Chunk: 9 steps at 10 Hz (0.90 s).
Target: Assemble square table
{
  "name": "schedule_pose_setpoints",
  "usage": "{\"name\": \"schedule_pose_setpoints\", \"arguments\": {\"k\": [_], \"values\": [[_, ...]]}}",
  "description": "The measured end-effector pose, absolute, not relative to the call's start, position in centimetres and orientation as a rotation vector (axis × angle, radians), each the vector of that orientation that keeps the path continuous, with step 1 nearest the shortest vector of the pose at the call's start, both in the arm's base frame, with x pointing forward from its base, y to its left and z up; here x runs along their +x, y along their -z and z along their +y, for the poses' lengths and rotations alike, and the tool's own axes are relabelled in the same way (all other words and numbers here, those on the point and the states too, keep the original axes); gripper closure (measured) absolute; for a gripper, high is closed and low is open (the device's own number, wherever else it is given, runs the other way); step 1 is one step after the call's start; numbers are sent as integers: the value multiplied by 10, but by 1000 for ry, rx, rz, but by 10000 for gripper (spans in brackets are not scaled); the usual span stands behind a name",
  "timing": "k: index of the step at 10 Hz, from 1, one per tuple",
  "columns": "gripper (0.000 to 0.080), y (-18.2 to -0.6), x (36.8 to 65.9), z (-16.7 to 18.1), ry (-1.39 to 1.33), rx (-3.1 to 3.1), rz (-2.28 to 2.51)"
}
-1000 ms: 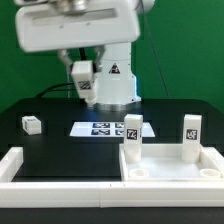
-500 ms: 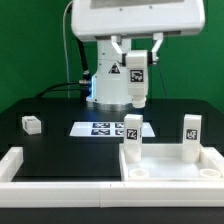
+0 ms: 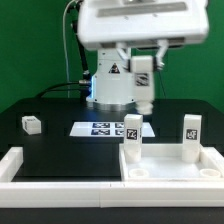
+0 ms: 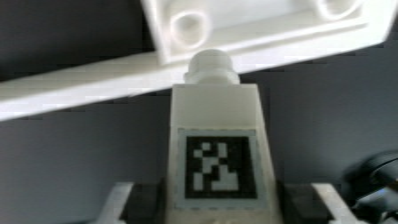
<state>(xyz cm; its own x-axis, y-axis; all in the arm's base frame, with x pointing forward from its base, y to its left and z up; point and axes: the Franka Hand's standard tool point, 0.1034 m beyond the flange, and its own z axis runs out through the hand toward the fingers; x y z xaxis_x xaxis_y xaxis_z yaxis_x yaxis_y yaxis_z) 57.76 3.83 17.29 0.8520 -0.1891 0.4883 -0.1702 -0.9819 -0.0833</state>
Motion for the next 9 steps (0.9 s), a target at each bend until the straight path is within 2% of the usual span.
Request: {"name": "schedule_pose_setpoints", "arguments": {"k": [1,3,7,9], "values": [[509,-152,579,79,773,-3001,219],[509,-137,594,102,804,-3052,127],[509,-135,594,100,812,-3062,113],[509,-136,605,104,913,-3033,94]]}}
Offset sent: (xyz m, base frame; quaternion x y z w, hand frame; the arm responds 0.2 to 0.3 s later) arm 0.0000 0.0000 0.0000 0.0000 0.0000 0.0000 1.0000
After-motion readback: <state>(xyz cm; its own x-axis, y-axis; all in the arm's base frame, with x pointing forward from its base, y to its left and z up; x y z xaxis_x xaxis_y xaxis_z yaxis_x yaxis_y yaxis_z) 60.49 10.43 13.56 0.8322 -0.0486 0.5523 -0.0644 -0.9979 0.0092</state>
